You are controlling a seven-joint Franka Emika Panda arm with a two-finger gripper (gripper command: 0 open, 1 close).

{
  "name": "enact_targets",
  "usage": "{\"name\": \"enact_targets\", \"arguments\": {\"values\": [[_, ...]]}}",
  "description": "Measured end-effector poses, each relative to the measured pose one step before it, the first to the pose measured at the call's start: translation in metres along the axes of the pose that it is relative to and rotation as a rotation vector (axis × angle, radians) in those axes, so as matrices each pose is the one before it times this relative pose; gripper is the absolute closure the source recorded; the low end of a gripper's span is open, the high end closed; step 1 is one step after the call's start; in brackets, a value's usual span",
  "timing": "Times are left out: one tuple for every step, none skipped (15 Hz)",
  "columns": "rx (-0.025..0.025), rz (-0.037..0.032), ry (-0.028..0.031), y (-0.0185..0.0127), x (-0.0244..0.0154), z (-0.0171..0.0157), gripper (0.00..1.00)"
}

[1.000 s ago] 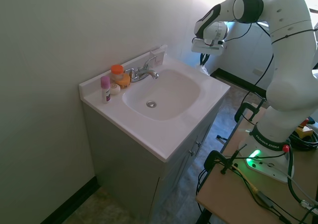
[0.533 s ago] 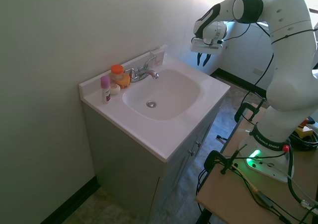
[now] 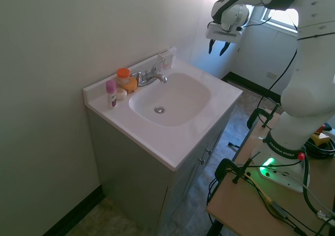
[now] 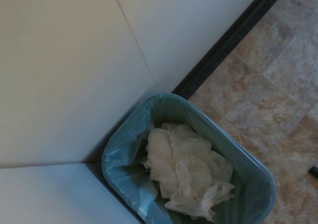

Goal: Throw the tissue in the trash bin

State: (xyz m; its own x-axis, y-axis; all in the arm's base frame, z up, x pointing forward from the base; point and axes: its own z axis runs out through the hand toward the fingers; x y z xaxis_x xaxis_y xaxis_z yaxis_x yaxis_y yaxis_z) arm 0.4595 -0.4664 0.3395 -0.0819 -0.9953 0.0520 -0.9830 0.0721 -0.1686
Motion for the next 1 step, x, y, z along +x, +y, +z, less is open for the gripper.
{"name": "enact_targets", "arguments": {"values": [[0.01567, -0.01374, 0.00507, 0.00848, -0.00426, -0.02193, 0.0]]}}
